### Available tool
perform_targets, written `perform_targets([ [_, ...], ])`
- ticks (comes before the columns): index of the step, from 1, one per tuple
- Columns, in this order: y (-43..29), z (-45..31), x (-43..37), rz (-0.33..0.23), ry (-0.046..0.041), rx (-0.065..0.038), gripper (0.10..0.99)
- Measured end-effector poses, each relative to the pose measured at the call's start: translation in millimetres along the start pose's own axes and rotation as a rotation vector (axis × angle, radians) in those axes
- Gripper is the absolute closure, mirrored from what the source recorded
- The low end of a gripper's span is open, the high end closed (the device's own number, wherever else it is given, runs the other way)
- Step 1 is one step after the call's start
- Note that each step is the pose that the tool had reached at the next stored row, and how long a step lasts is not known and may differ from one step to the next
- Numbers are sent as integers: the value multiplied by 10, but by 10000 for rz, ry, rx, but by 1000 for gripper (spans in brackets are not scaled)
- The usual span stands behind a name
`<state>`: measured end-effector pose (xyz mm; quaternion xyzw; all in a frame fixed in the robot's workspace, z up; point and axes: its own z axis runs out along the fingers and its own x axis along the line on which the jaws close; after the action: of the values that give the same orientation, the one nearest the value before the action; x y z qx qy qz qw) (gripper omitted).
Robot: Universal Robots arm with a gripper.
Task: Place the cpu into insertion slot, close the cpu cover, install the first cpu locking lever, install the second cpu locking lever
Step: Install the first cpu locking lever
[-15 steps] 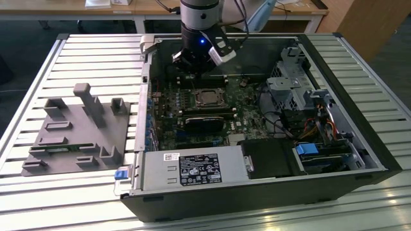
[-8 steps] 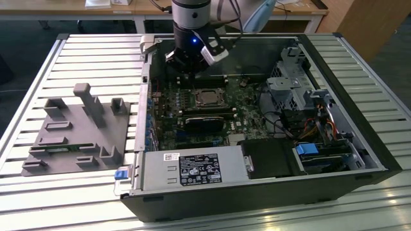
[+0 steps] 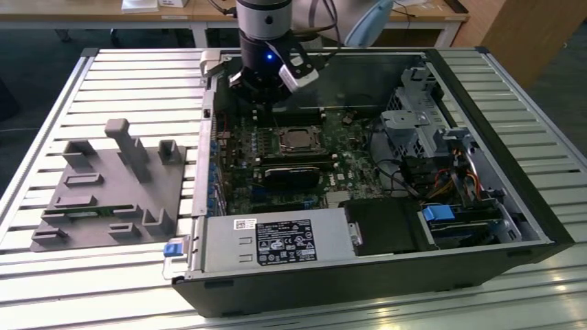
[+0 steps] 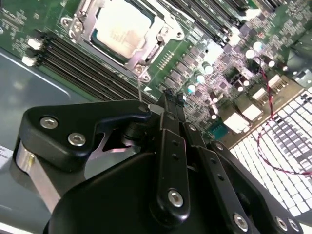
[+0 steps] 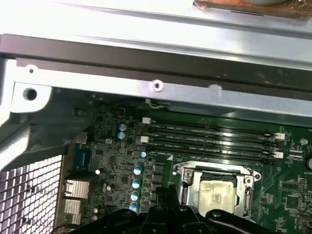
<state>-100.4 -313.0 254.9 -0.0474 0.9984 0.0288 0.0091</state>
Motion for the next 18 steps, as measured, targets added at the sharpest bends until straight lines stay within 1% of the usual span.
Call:
perform_targets([
  [2,10,1,24,0,0,0,969],
  [6,39,3,36,1,0,1,969],
  [12,138,9,29,1,0,0,969],
  [14,160,10,26,1,0,0,969],
  [16,168,12,8,0,10,-1,969],
  [18,167,14,-37,4,47,-6,969],
])
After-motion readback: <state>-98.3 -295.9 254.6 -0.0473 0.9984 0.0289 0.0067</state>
